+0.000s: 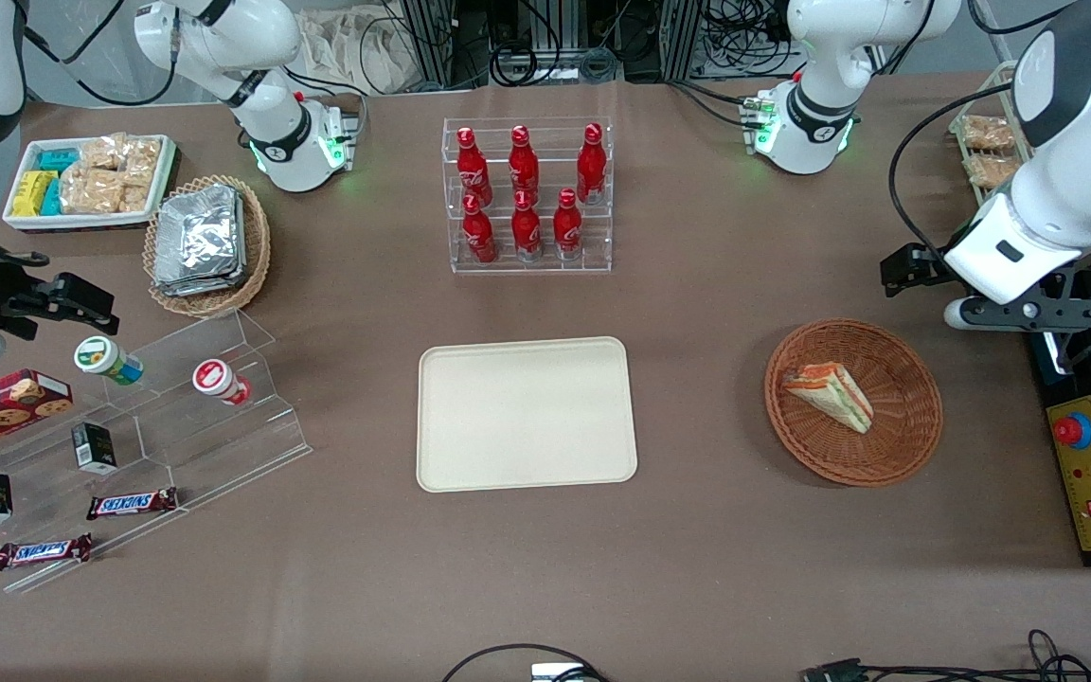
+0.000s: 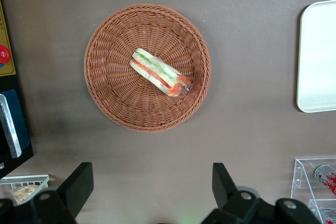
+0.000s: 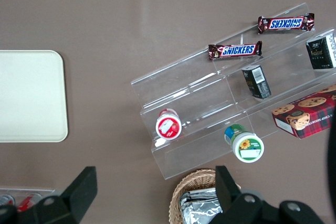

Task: Place sandwich from basket to tray
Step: 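Move the left gripper down over the wrapped sandwich in the wicker basket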

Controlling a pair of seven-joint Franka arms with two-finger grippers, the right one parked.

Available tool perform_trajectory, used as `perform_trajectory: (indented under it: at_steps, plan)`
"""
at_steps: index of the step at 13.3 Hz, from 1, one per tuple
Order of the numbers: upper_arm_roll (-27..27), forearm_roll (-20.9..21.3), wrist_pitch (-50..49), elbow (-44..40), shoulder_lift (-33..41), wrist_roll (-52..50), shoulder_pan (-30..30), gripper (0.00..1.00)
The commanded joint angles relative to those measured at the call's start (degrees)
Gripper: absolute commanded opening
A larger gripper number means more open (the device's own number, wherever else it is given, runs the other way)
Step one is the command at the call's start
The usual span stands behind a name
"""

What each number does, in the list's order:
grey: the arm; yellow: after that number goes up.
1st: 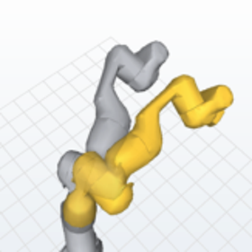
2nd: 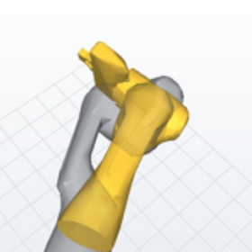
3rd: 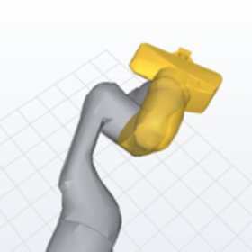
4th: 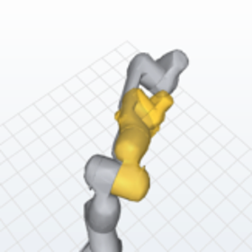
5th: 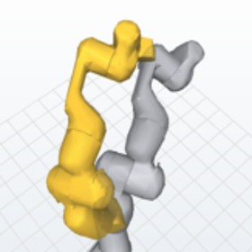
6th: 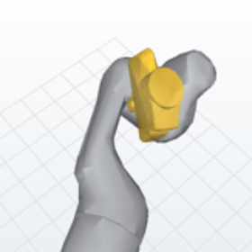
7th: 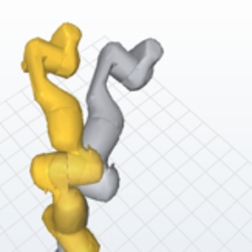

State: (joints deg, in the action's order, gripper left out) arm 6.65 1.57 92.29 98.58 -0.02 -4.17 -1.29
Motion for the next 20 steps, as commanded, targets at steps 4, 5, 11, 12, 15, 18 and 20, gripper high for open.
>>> perform_trajectory:
  at_steps: [4,5,11,12,15,18,20]
  plan:
    - [-0.24,0.63,-0.35,-0.14,0.11,0.04,-0.29,1.0]
    - [-0.32,0.63,-0.35,-0.06,0.19,0.04,-0.29,1.0]
    - [-0.59,0.63,-0.62,-0.14,-0.07,-5.57,-0.2,1.0]
    - [-0.59,0.45,-1.14,-0.23,-0.16,-8.03,-0.2,0.99]
    - [-0.59,0.01,-2.02,-0.14,-0.33,-18.9,-0.2,0.99]
    - [-0.68,-0.6,-3.25,-0.32,-2.87,-34.81,-0.12,0.99]
    - [-0.68,-1.74,-2.9,-0.49,-5.33,-41.24,-0.12,0.99]
